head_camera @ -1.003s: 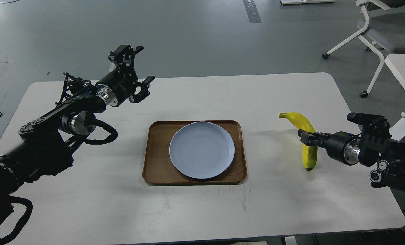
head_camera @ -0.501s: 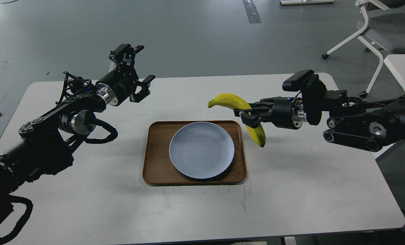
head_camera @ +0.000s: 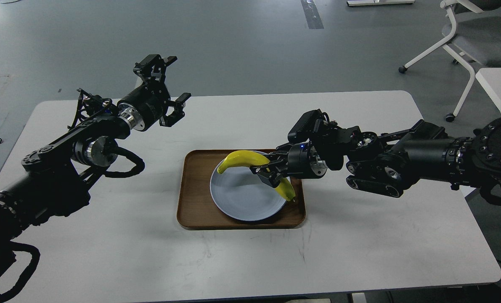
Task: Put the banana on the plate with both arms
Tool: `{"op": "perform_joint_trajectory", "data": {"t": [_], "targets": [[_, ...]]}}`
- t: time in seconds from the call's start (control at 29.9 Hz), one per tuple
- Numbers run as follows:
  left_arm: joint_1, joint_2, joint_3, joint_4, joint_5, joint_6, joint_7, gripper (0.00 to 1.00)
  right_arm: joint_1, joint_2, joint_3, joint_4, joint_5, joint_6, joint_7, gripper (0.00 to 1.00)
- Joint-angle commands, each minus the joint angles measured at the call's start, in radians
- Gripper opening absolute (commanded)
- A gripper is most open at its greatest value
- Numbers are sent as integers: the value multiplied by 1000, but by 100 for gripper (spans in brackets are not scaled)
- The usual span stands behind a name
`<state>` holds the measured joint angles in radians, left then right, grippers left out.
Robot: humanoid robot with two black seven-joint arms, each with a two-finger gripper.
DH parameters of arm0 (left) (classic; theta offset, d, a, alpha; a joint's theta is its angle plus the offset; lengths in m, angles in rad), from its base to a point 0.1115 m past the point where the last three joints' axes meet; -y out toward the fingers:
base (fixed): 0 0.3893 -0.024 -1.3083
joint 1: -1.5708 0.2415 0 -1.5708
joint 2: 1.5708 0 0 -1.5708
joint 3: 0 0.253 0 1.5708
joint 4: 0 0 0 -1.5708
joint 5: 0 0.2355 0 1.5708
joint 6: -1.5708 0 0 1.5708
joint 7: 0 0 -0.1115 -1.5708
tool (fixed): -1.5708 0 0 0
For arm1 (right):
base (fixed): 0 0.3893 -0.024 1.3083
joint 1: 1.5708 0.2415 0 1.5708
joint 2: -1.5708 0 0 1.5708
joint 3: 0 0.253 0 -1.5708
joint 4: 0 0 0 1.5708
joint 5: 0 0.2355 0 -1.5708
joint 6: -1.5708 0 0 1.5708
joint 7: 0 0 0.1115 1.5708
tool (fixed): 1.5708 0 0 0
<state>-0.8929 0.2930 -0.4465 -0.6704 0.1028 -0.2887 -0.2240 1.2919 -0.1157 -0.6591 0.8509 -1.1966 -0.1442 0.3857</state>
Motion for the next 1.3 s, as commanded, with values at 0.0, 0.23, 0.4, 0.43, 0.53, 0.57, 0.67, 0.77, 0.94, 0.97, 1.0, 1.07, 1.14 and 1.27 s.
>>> {"op": "perform_joint_trajectory", "data": {"t": [0.0, 0.23, 0.4, 0.43, 0.53, 0.57, 0.67, 0.77, 0.94, 0.97, 1.0, 1.07, 1.14, 1.27], "targets": [[0, 0, -1, 0, 0, 0, -2, 98, -17, 16, 1, -32, 2, -2, -1, 15], [-4, -2, -3, 0, 0, 2, -2, 98, -11, 36, 10, -44, 9, -3, -7, 45], [-6, -3, -1, 0, 2, 3, -2, 98, -3, 28, 36, -39, 15, -9, -11, 88], [-6, -3, -1, 0, 0, 3, -2, 98, -3, 27, 38, -38, 17, -8, -11, 93], [-6, -3, -3, 0, 0, 5, 0, 98, -2, 18, 38, -35, 17, -5, -16, 100], [-8, -3, -3, 0, 2, 5, 0, 98, -2, 14, 38, -35, 17, -5, -21, 100], [-12, -2, -3, 0, 2, 11, 5, 98, 6, 1, 65, -39, 21, -9, -27, 100], [-18, 21, -3, 0, 2, 5, 8, 98, 39, -62, 223, -44, 96, -6, -30, 100], [-35, 132, -3, -11, 6, -36, 8, 98, 50, -171, 525, -27, 459, 47, -71, 100], [-43, 159, -3, -15, 6, -59, 8, 98, 49, -197, 591, -23, 568, 84, -94, 100], [-43, 175, -3, -18, 6, -73, 8, 98, 47, -211, 617, -23, 619, 103, -106, 100], [-44, 213, -4, -26, 3, -102, 0, 98, 40, -257, 699, -7, 747, 158, -129, 100], [-43, 228, -8, -31, 2, -104, -3, 98, 23, -306, 781, 17, 863, 211, -140, 100], [-34, 224, -37, -38, 0, -107, -3, 98, -57, -332, 887, 23, 1064, 273, -195, 100]]}}
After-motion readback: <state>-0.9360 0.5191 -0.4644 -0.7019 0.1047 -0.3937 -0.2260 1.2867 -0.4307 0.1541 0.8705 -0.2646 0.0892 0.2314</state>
